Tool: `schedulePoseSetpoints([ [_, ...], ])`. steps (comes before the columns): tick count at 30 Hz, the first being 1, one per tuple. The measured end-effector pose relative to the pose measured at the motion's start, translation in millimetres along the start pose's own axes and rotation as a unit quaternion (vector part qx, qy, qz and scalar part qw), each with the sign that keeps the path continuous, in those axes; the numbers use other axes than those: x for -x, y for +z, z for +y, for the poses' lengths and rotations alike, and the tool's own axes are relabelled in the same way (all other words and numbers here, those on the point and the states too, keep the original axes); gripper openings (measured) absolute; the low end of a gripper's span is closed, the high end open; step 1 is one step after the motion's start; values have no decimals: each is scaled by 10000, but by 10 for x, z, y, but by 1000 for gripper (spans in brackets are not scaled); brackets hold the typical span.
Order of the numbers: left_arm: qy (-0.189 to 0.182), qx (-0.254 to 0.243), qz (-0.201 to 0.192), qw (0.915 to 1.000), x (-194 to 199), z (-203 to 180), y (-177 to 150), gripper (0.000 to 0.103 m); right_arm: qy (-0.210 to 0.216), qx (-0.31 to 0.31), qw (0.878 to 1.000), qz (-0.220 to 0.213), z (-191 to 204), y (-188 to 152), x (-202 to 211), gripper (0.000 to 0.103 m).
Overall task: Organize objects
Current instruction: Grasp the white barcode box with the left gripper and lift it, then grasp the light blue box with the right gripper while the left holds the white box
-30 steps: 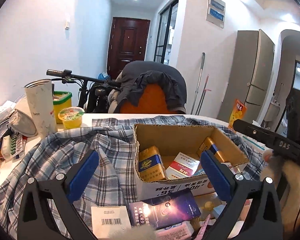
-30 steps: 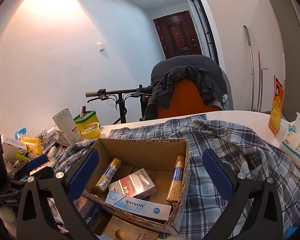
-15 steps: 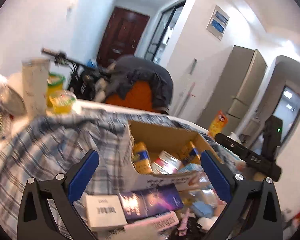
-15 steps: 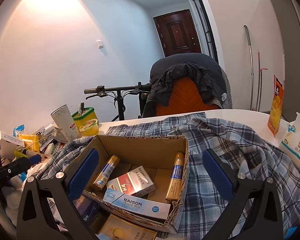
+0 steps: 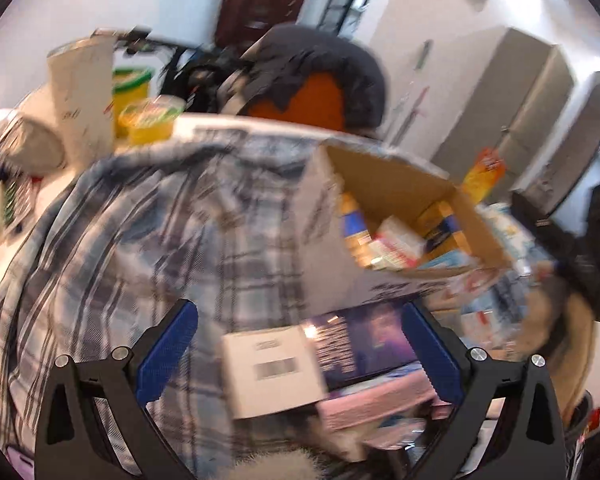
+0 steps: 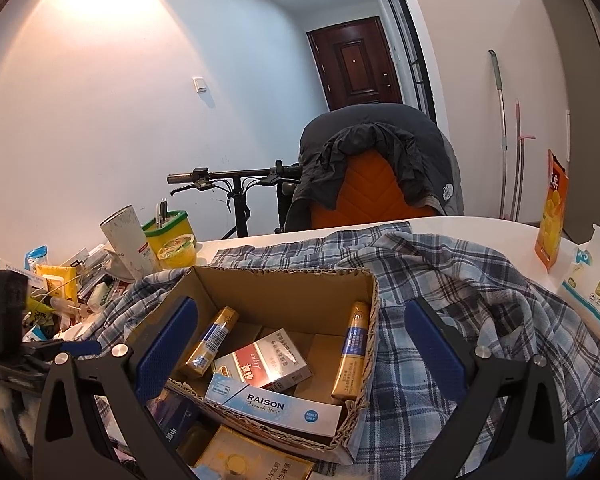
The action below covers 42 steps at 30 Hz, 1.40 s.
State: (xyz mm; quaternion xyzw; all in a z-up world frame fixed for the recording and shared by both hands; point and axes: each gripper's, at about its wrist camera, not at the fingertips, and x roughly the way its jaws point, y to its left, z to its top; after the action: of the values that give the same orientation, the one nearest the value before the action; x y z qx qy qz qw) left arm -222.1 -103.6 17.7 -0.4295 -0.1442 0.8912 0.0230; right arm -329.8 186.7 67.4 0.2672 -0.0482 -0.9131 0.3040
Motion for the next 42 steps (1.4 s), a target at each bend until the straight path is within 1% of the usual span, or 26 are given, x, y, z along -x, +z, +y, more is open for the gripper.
schedulePoseSetpoints([
  [3, 478, 67, 418, 9980, -177, 70, -43, 103, 0, -2, 10000, 10, 0, 6, -7, 103],
  [5, 746, 26, 607, 9954, -281, 100, -78, 103, 1, -11, 10000, 35, 0, 2, -9, 103],
  [8, 914, -64, 711, 9933, -356, 105, -118, 103, 4, 4, 10000, 34, 4, 3, -10, 103],
  [10, 993, -103, 616, 9931, -336, 90, -127, 101, -5, 22, 10000, 39, 7, 2, -12, 103],
  [11, 1028, -151, 578, 9929, -316, 73, -129, 92, -12, 22, 10000, 39, 4, 1, -13, 103],
  [12, 1034, -194, 534, 9930, -301, 59, -137, 80, -18, 18, 10000, 33, 3, 0, -10, 103],
  [13, 1023, -209, 513, 9932, -292, 49, -137, 75, -15, 14, 10000, 29, -4, -1, -7, 103],
  [14, 1040, -232, 545, 9928, -300, 44, -147, 66, -15, 10, 10000, 23, -5, -1, -6, 103],
  [15, 1029, -248, 570, 9927, -310, 26, -140, 60, -18, 10, 10000, 22, -6, -3, -10, 103],
  [16, 1021, -271, 591, 9927, -322, 13, -143, 58, -22, 13, 10000, 28, -6, -3, -15, 103],
  [19, 1070, -373, 532, 9921, -311, -33, -145, 57, -24, 17, 10000, 21, -5, -4, -14, 103],
  [22, 985, -265, 467, 9937, -290, -10, -113, 57, -19, -8, 10000, -21, -15, -5, -4, 103],
  [25, 868, -93, 135, 9961, -163, 37, -66, 57, -32, -24, 10000, -28, -22, -4, -1, 103],
  [27, 771, 59, -346, 9964, -2, 68, -23, 57, -35, -27, 10000, -67, -23, 0, 13, 103],
  [30, 530, 258, -989, 9934, 236, 107, 2, 57, -20, -53, 9999, -116, -32, 6, 38, 103],
  [32, 355, 349, -1291, 9904, 342, 126, 7, 57, -25, -62, 9999, -126, -37, 12, 46, 103],
  [34, 287, 390, -1536, 9869, 414, 123, 11, 57, -22, -70, 9999, -127, -41, 15, 45, 103],
  [38, 277, 338, -1941, 9800, 520, 35, 2, 57, -15, -125, 9998, -119, -77, 23, 53, 103],
  [42, 369, 158, -2464, 9683, 643, -108, -39, 57, -67, -165, 9997, -135, -134, 51, 87, 103],
])
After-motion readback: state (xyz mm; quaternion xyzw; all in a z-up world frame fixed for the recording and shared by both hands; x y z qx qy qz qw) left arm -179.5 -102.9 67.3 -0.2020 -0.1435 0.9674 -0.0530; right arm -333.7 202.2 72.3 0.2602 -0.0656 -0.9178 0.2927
